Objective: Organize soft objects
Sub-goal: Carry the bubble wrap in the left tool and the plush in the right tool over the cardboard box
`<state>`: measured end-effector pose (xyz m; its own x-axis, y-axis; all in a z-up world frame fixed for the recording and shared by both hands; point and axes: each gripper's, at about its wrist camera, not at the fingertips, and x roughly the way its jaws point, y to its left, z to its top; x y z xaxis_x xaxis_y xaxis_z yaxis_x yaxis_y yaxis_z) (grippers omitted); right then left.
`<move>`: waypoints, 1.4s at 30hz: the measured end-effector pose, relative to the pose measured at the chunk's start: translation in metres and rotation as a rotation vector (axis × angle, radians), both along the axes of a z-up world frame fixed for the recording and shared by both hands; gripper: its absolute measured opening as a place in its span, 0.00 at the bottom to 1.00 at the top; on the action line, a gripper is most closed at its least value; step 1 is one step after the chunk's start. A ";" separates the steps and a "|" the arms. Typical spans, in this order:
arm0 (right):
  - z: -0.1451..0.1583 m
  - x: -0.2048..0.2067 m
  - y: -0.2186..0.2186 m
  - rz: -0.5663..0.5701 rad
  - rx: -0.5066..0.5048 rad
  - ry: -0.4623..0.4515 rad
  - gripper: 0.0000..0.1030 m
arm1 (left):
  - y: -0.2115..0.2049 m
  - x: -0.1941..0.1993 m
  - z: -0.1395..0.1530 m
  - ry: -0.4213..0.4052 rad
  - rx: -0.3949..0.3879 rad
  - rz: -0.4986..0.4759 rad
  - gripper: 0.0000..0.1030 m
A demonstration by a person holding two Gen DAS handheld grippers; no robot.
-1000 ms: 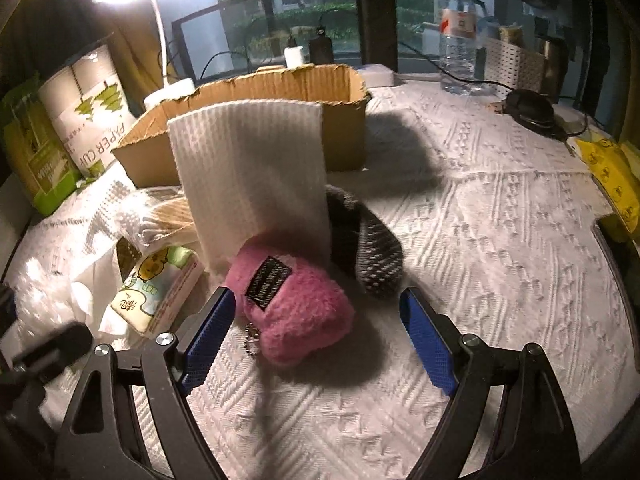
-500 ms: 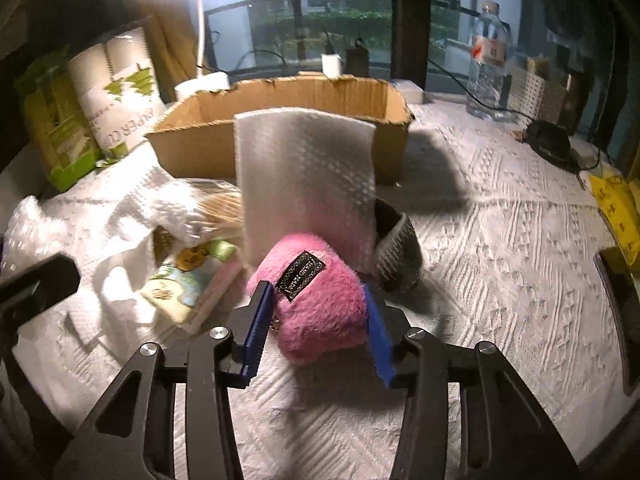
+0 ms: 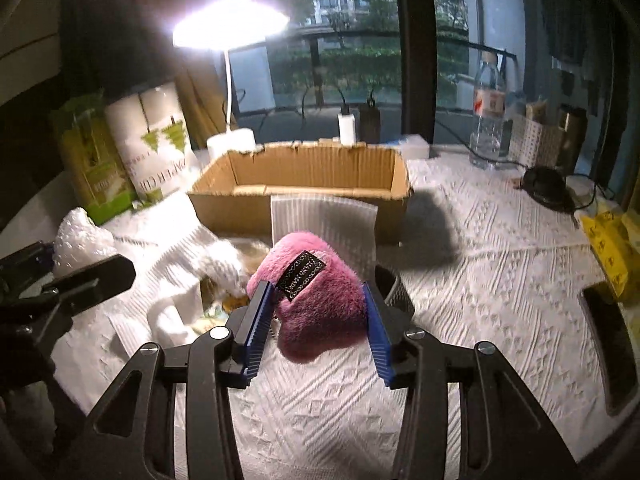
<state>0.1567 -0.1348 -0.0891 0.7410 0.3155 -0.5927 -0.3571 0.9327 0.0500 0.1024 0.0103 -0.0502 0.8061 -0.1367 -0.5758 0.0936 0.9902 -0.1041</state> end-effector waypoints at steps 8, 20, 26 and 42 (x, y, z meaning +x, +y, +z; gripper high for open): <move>0.021 0.009 -0.008 0.011 0.030 -0.046 0.46 | 0.005 0.013 0.016 -0.031 -0.009 0.032 0.61; 0.046 0.037 -0.019 0.015 0.053 -0.110 0.46 | 0.003 0.038 0.035 -0.061 0.013 0.049 0.61; 0.052 0.051 -0.023 0.022 0.066 -0.124 0.46 | 0.007 0.054 0.041 -0.075 0.031 0.088 0.61; 0.061 0.091 -0.033 0.018 0.077 -0.163 0.46 | 0.013 0.095 0.064 -0.158 0.008 0.102 0.61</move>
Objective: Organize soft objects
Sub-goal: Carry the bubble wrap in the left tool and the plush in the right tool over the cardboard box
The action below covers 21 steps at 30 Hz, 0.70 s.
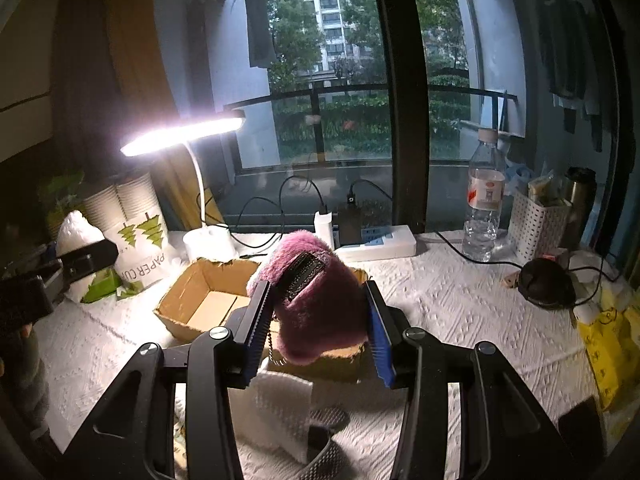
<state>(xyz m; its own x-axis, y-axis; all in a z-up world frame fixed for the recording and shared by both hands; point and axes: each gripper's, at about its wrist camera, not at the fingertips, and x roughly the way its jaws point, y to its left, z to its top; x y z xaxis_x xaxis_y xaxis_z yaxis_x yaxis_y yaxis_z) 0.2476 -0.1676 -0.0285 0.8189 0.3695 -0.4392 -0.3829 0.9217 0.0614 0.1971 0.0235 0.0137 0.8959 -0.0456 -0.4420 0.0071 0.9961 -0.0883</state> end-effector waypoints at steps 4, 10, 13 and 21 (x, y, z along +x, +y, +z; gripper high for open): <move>0.001 0.009 0.000 -0.001 0.008 -0.004 0.46 | -0.003 0.013 0.000 -0.007 -0.010 -0.003 0.61; -0.002 0.024 0.003 0.001 0.011 0.005 0.46 | -0.008 0.030 -0.001 -0.018 -0.011 -0.020 0.61; -0.007 0.031 0.004 0.003 0.010 0.022 0.46 | -0.009 0.040 -0.005 -0.012 -0.022 -0.032 0.61; -0.025 0.051 0.006 0.002 -0.004 0.088 0.46 | -0.016 0.077 -0.031 0.059 -0.040 -0.063 0.61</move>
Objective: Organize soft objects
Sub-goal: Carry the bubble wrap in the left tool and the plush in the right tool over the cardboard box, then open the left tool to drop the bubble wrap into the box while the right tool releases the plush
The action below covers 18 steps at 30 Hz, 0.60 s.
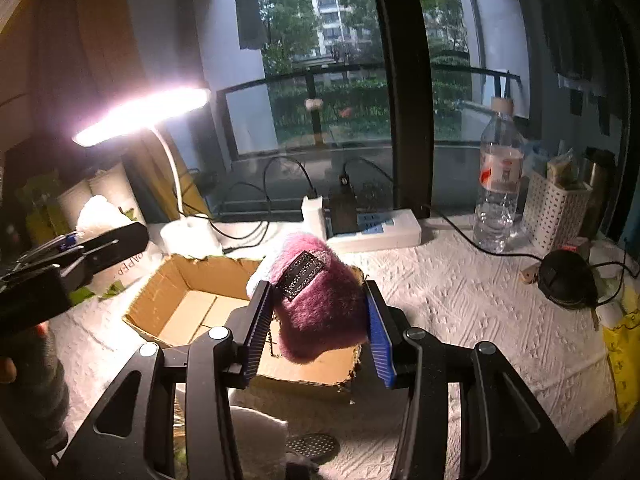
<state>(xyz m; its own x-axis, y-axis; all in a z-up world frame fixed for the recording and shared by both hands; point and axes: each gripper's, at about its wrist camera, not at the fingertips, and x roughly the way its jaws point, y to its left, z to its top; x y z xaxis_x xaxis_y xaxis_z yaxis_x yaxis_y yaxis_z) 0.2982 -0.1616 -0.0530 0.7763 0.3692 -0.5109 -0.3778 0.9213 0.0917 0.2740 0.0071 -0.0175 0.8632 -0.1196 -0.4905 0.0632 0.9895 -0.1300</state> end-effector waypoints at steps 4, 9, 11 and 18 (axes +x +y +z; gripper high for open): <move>-0.010 0.007 0.002 0.005 -0.007 0.031 0.46 | -0.005 0.017 -0.018 0.052 -0.016 -0.017 0.61; -0.021 0.016 0.004 0.007 -0.011 0.065 0.46 | -0.009 0.036 -0.039 0.116 -0.026 -0.027 0.61; -0.025 0.019 0.005 0.008 -0.014 0.078 0.46 | -0.010 0.042 -0.047 0.145 -0.027 -0.030 0.62; -0.033 0.025 0.006 0.015 -0.013 0.111 0.47 | -0.010 0.052 -0.066 0.217 -0.042 -0.026 0.80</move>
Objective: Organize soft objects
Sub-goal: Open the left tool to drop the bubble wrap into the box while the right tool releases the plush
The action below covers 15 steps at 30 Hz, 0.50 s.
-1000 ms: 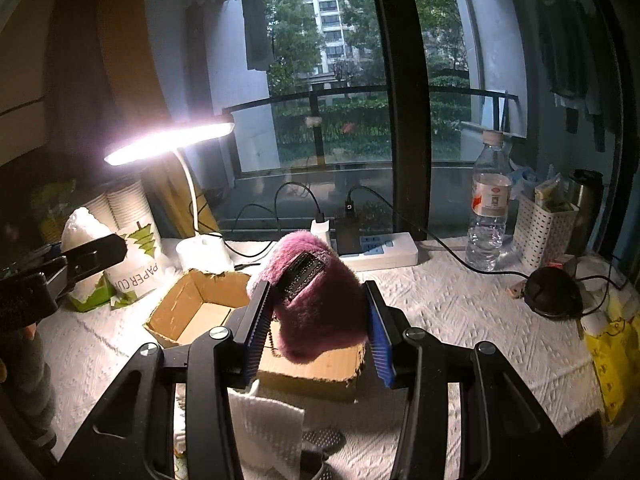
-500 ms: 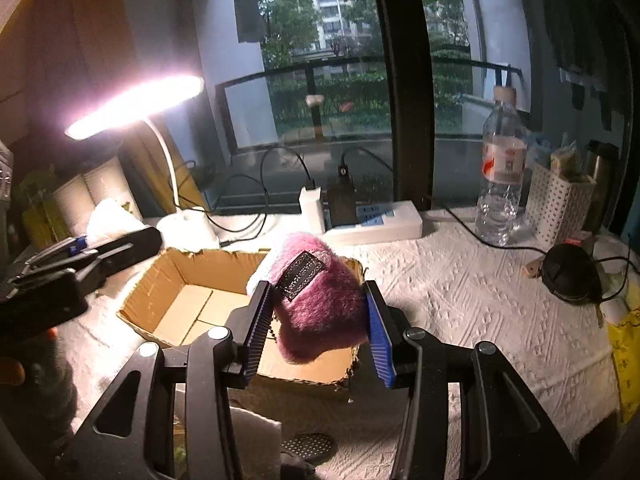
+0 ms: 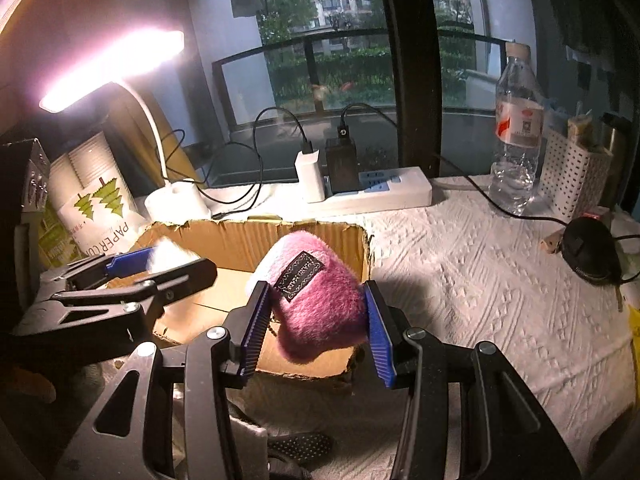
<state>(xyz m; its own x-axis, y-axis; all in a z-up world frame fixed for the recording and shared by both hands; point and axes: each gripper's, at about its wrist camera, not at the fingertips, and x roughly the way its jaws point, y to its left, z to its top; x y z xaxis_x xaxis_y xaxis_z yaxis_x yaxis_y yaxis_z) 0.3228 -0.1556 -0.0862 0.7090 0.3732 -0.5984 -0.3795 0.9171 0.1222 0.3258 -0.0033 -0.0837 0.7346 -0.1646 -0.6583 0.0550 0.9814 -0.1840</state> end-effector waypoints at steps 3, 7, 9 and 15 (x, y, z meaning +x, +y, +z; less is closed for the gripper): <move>-0.001 0.001 0.001 -0.002 -0.004 0.008 0.49 | 0.000 -0.001 0.001 -0.001 0.009 0.004 0.82; 0.001 0.001 0.000 -0.012 -0.002 0.008 0.51 | 0.003 -0.005 0.005 -0.014 0.017 0.016 0.92; 0.003 0.000 0.000 -0.012 0.000 0.002 0.54 | 0.005 -0.008 0.007 -0.019 0.009 0.018 0.93; 0.011 -0.010 0.002 -0.013 -0.001 -0.020 0.55 | 0.010 -0.020 0.015 -0.033 -0.001 0.031 0.93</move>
